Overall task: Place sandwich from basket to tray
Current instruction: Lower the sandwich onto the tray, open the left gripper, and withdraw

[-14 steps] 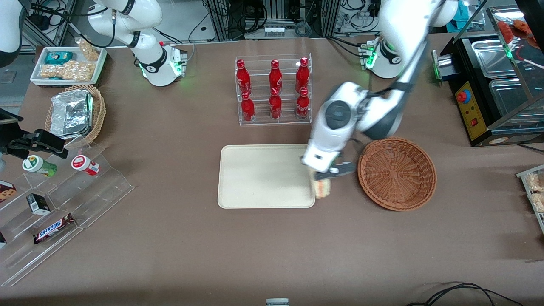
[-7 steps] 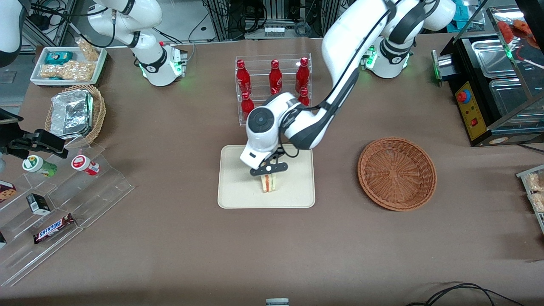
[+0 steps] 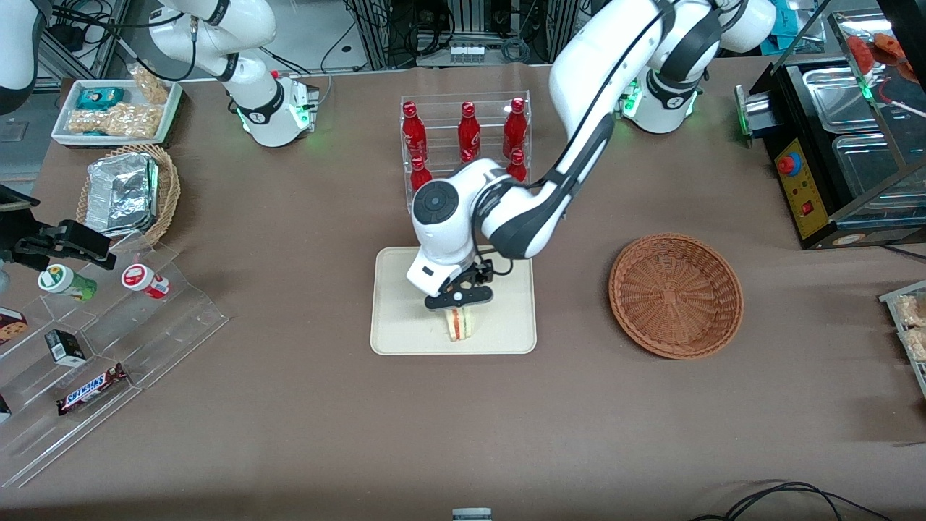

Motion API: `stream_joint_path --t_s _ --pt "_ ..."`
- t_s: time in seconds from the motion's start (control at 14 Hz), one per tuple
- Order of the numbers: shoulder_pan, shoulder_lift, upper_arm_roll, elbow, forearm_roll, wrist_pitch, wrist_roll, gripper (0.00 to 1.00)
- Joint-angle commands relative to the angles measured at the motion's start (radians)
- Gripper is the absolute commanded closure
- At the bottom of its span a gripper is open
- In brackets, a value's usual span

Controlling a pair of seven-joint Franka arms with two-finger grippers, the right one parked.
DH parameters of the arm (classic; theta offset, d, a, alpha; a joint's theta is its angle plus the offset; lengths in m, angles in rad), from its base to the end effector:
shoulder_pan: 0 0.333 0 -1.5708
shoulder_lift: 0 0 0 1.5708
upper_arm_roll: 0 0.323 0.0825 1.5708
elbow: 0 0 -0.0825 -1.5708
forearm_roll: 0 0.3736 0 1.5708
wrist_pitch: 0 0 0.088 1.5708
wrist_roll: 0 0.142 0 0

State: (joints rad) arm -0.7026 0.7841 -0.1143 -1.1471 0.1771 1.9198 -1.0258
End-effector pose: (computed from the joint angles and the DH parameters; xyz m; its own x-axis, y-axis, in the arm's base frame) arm 0.5443 -0.5195 0.3085 0.9817 0.1775 0.0686 0.1811 -0.9821 -0.0512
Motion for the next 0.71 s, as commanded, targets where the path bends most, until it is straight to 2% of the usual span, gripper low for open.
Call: stream_joint_path --t_s 0.0,0.21,0.29,0.5,0.64 --pt "0.084 -0.167 -0.007 -0.025 -0.045 -0.112 0.007 0.00" --pt "0.197 -0.288 -0.005 -0.028 -0.137 -0.295 0.185 0.00" --pt "0.234 -0.328 -0.004 -0.033 -0.148 -0.370 0.238 0.00" --pt "0.389 -0.477 -0.002 -0.138 -0.146 -0.508 0.344 0.00" --pt "0.471 -0.586 -0.001 -0.256 -0.134 -0.550 0.525 0.00"
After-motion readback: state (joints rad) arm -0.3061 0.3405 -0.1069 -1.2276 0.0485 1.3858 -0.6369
